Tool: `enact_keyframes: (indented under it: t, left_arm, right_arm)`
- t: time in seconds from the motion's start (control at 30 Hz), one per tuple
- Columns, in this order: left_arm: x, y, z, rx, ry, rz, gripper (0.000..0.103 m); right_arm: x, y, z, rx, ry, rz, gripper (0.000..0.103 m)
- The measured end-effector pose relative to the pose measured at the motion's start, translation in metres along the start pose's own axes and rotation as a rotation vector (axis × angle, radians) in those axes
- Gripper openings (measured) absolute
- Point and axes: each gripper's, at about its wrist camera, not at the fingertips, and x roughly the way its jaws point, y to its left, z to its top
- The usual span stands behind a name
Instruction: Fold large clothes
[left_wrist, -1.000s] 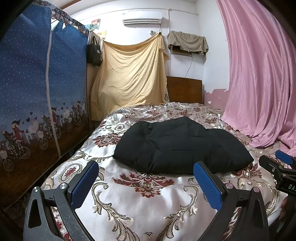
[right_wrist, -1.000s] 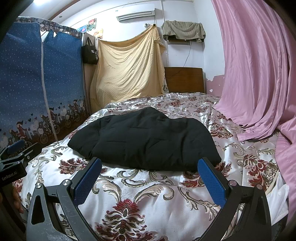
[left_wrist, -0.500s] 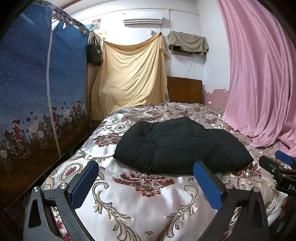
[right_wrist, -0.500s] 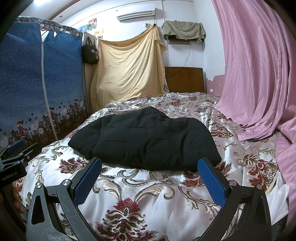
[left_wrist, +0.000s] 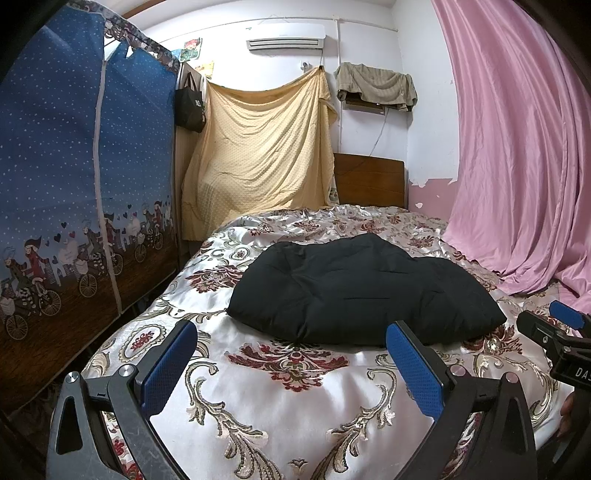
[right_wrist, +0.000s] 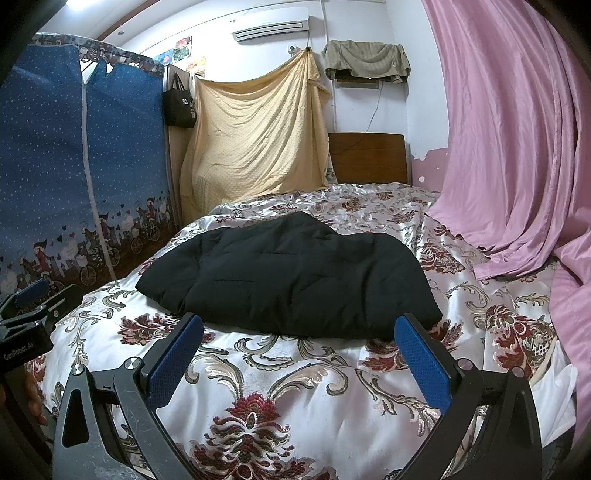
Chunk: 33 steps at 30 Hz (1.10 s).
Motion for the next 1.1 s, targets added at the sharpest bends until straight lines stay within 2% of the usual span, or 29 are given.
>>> enact_keyframes:
  t: [0.93, 1.1]
  left_arm:
    - [-0.0004, -0.0018, -0.0001, 0.011, 0.018, 0.0, 0.103]
    - [0.0009, -0.0091, 0.001, 0.037, 0.044, 0.08, 0.103]
  right_arm:
    - [-0.0005, 0.001, -0.0001, 0.0, 0.001, 0.0, 0.102]
    - [-0.0006, 0.0018, 0.0, 0.001, 0.003, 0.0, 0.102]
